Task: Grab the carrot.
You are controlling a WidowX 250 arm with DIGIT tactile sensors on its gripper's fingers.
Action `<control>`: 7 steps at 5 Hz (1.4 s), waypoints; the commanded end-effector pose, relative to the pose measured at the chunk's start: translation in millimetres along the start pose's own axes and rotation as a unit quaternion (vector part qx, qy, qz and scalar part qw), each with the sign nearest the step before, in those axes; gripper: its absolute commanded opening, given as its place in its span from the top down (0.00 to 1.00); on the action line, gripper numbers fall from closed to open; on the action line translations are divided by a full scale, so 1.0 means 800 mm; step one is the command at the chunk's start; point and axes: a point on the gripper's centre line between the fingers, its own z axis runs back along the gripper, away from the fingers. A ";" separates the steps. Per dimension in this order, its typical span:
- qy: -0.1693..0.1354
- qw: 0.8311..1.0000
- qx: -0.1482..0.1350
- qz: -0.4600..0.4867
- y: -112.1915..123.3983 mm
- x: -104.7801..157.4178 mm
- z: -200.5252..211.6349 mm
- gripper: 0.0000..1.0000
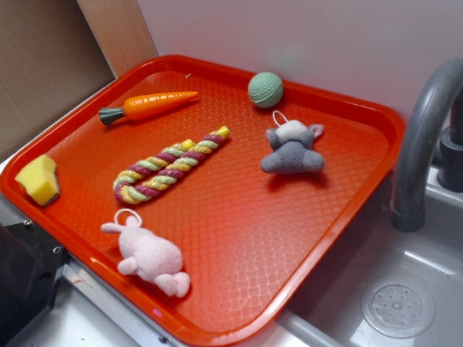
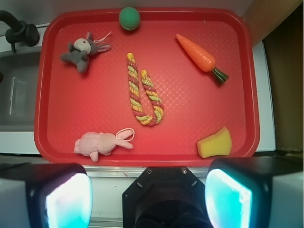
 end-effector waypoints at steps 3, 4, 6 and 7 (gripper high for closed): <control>-0.007 0.979 0.073 -0.189 0.052 0.095 -0.022 0.00; 0.006 0.963 0.107 -0.246 0.075 0.132 -0.051 0.00; 0.047 0.948 0.093 -0.301 0.129 0.165 -0.152 0.00; 0.064 0.941 0.080 -0.321 0.137 0.171 -0.208 0.00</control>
